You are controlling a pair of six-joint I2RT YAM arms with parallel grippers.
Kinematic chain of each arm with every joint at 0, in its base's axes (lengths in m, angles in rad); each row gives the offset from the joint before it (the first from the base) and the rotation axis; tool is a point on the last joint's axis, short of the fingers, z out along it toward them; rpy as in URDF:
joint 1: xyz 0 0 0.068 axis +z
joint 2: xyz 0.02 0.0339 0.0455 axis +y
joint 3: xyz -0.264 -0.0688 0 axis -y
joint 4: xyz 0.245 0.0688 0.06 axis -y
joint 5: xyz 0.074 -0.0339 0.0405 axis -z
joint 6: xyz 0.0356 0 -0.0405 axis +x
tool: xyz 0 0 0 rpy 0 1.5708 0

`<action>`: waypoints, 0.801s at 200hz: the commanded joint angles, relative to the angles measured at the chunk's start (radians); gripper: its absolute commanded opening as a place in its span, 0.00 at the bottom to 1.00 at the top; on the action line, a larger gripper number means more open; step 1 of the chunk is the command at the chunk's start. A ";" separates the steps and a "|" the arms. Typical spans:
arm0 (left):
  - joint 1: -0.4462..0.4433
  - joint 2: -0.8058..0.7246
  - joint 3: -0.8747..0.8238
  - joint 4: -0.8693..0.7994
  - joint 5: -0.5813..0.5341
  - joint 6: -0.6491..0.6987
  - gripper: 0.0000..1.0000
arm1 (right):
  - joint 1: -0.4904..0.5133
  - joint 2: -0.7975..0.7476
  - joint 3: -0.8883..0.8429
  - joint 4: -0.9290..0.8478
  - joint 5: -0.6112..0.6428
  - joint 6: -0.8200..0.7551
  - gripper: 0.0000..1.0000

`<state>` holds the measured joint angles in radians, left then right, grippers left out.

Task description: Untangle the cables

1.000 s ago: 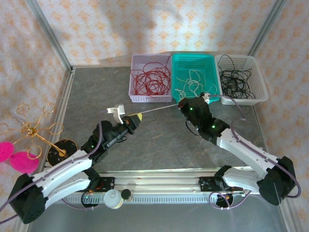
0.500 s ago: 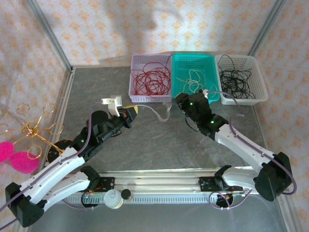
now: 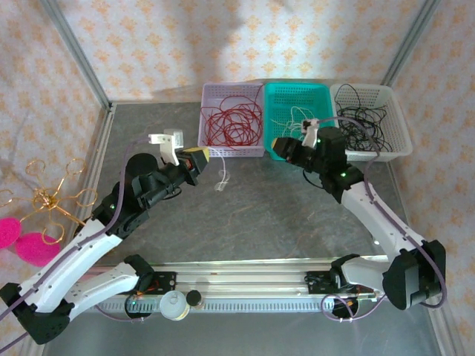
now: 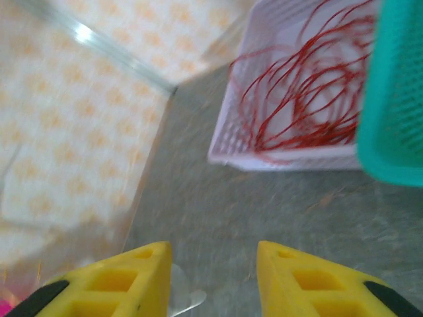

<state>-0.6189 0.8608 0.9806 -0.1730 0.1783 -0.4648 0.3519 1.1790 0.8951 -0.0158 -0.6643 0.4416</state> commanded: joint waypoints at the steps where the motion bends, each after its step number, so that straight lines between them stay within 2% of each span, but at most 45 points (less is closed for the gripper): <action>1: 0.005 0.010 0.054 -0.062 0.003 0.028 0.00 | 0.032 -0.058 -0.117 0.185 -0.171 -0.191 0.40; 15: 0.005 0.024 0.072 -0.058 0.017 0.028 0.00 | 0.054 -0.101 -0.189 0.301 -0.122 -0.207 0.42; 28: 0.005 0.042 0.088 -0.055 0.041 0.028 0.00 | 0.054 -0.085 -0.173 0.267 -0.077 -0.184 0.42; 44: 0.004 0.058 0.100 -0.053 0.064 0.028 0.00 | 0.061 -0.046 -0.130 0.193 -0.149 -0.203 0.40; 57: 0.005 0.060 0.107 -0.049 0.064 0.023 0.00 | 0.088 -0.046 -0.125 0.156 -0.219 -0.299 0.38; 79: 0.005 0.064 0.122 -0.051 0.056 0.019 0.00 | 0.125 -0.092 -0.164 0.151 -0.255 -0.434 0.40; 118: 0.004 0.059 0.138 -0.046 0.040 0.008 0.00 | 0.148 -0.089 -0.198 0.225 -0.276 -0.425 0.41; 160: 0.004 0.063 0.150 -0.038 0.036 0.003 0.00 | 0.175 -0.057 -0.231 0.322 -0.240 -0.364 0.39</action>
<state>-0.6189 0.9283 1.0927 -0.2203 0.2176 -0.4622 0.5182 1.1072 0.6838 0.1982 -0.9096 0.0513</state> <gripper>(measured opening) 0.041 0.402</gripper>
